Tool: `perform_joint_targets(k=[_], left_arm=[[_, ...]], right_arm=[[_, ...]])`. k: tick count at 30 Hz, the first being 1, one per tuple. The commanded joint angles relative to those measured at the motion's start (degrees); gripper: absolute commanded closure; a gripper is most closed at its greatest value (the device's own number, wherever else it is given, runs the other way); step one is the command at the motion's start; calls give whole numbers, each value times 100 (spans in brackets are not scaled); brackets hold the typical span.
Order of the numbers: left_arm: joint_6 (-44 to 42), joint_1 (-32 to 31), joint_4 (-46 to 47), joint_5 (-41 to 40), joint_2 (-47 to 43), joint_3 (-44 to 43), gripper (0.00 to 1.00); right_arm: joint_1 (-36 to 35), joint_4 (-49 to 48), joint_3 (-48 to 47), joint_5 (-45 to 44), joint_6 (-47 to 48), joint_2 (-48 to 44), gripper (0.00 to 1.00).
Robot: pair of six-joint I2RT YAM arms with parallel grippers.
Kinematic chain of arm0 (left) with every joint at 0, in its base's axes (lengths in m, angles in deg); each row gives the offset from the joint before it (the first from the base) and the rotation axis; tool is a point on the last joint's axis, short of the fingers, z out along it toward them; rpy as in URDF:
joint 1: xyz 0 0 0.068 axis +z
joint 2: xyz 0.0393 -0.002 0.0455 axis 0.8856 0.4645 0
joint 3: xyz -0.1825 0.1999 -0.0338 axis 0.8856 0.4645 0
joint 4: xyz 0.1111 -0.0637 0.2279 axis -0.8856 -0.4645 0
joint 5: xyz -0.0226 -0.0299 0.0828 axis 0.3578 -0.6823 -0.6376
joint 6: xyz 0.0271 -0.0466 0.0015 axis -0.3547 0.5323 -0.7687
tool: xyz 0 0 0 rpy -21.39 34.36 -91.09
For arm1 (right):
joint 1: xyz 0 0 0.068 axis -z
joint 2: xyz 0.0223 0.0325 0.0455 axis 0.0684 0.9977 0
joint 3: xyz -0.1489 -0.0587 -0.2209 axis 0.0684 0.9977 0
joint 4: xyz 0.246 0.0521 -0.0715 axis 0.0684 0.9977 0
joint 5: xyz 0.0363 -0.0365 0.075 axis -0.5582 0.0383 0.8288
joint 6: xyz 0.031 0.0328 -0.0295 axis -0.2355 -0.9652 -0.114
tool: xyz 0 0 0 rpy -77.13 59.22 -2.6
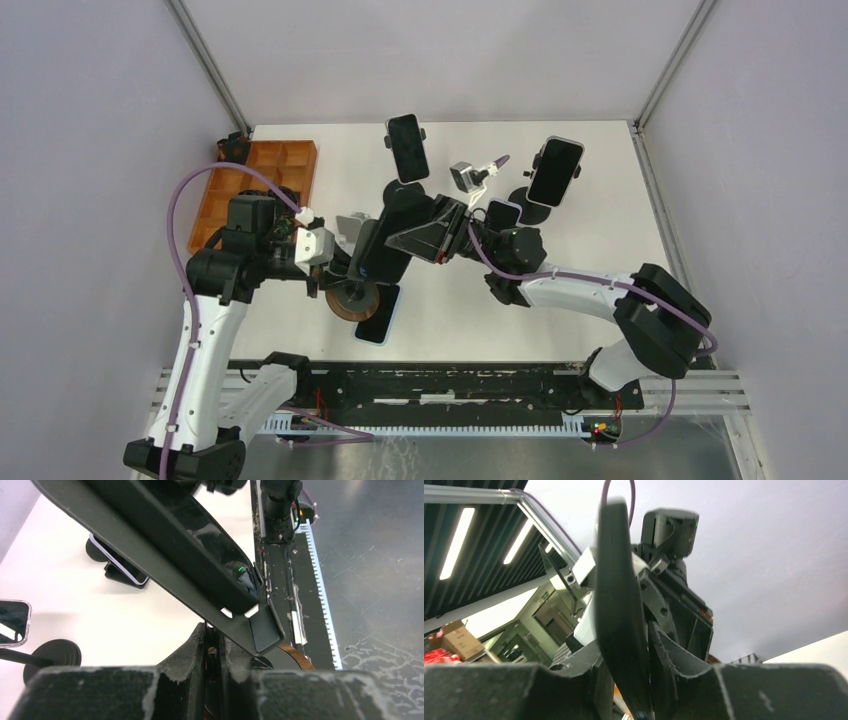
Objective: Remove the phone from the phone stand
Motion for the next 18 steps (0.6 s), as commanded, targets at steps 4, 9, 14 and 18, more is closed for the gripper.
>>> perform_joint_targets(k=[4,9,14,18], left_arm=[[-747,-5,-307,-141,-76,-273,98],[-712,-5,-313,-130,1,-372,98],[-772,1,-298,-252,80,-413,98],[-757,1,-131,-486,122,-389,98]], right_arm=[[334,-551,179,-368,-147,-568,62],[371,-544,334,-401,-228,-638,78],[686,-358,799,-336,-226,-1062,81],[1129,-51,1429,-222,-188,-1690,75]])
